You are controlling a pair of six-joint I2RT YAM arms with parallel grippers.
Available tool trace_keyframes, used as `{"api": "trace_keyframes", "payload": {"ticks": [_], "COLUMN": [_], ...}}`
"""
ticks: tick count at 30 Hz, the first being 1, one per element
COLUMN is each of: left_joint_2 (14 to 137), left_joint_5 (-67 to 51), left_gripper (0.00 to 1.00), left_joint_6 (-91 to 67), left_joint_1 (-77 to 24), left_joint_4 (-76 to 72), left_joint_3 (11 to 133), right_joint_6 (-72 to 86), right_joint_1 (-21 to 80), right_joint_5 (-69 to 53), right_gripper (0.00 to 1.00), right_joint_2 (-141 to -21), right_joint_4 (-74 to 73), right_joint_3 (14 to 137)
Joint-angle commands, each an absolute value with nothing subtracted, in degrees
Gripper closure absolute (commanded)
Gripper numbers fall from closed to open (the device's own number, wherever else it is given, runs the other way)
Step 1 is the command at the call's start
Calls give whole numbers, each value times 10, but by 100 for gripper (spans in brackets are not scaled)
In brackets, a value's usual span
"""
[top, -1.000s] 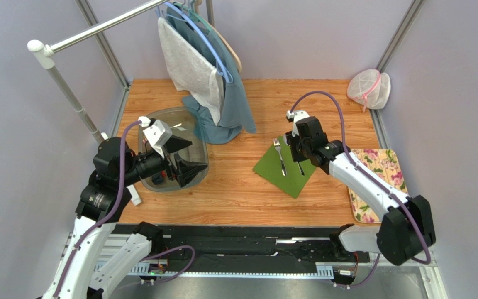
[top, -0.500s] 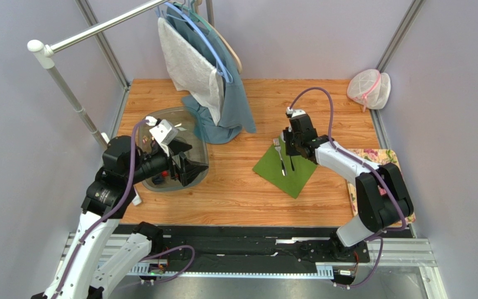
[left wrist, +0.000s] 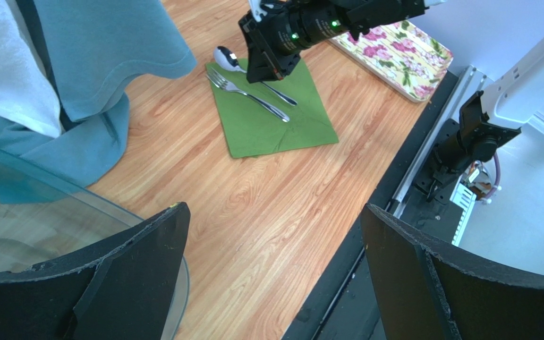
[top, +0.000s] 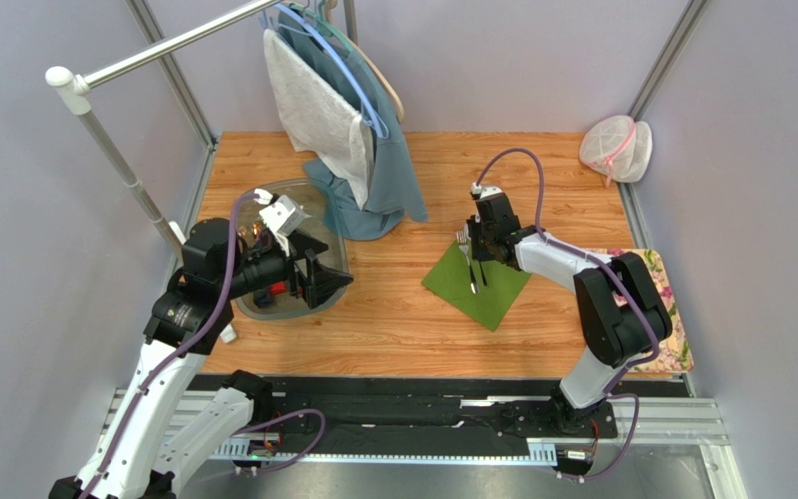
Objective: Place the utensils on the paper napkin and roll it up
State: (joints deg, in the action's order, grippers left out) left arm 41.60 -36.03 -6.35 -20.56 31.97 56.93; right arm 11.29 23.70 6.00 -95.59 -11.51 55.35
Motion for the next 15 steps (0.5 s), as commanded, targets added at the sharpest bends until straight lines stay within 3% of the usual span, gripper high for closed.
{"api": "trace_keyframes", "payload": {"ticks": [1, 15], "left_joint_2": [409, 400], "left_joint_5": [-370, -364], "left_gripper": [1, 1], "left_joint_6": [-67, -49], "left_joint_1": [-206, -206], "left_joint_4": [310, 323], "left_joint_3": [568, 564], "right_joint_6": [112, 124], "right_joint_1": [236, 229], "right_joint_5": [73, 70], "right_gripper": [92, 87], "right_joint_2": [-970, -1000], "right_joint_4": [-74, -75], "right_joint_3": [577, 593]}}
